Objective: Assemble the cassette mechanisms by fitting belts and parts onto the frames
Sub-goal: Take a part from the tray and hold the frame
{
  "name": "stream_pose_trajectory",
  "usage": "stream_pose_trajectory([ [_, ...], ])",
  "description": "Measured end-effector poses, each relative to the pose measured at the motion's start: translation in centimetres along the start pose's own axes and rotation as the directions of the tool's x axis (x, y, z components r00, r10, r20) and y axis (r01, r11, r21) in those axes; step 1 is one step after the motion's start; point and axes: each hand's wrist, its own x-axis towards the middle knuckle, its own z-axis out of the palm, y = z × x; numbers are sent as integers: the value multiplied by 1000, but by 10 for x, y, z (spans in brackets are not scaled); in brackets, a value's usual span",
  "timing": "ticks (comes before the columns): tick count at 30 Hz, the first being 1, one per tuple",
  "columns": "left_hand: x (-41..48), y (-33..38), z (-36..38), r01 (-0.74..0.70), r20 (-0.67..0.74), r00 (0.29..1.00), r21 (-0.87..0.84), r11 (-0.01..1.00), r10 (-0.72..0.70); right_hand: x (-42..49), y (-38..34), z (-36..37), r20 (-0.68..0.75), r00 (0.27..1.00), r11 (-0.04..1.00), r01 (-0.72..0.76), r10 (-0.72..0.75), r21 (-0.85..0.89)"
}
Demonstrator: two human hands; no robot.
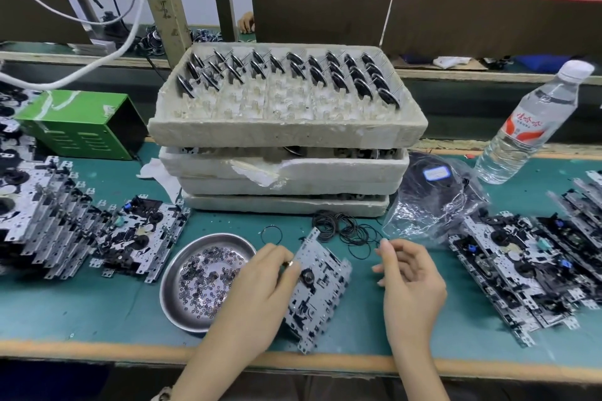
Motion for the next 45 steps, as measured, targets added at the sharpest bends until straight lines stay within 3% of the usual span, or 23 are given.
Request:
stream_pose_trajectory([
  [4, 2, 2, 24, 66, 33, 997, -71, 995, -64, 1, 0, -1, 4, 1000, 1000, 12, -11, -11],
  [7, 0, 4, 43, 65, -36, 997, 13, 998, -64, 1, 1, -1, -4, 1000, 999, 23, -23, -35],
  [13, 5, 23, 35, -149, -201, 967, 53, 987, 157, 2, 1, 0, -16, 999, 999, 37, -37, -3],
  [18, 56, 81, -35, -432, -362, 832, 51, 900, 420, 3, 3, 1, 9, 1000, 1000, 14, -14, 8],
  [20, 84, 109, -63, -453, -371, 816, 65, 889, 443, 2, 3, 1, 10, 1000, 1000, 14, -14, 0],
  [24, 147, 147, -84, -239, -224, 931, 223, 945, 289, 3, 2, 0, -16, 999, 999, 33, -34, -32],
  [27, 186, 157, -80, -124, -187, 964, 305, 944, 187, 3, 3, -1, -11, 1000, 999, 28, -28, -44],
  [34, 231, 153, -80, 65, -278, 958, 457, 887, 74, 3, 3, -1, -1, 1000, 999, 12, -12, -39],
  [45, 239, 148, -69, 128, -350, 936, 442, 888, 39, 2, 0, 0, -7, 1000, 998, 22, -23, -59],
])
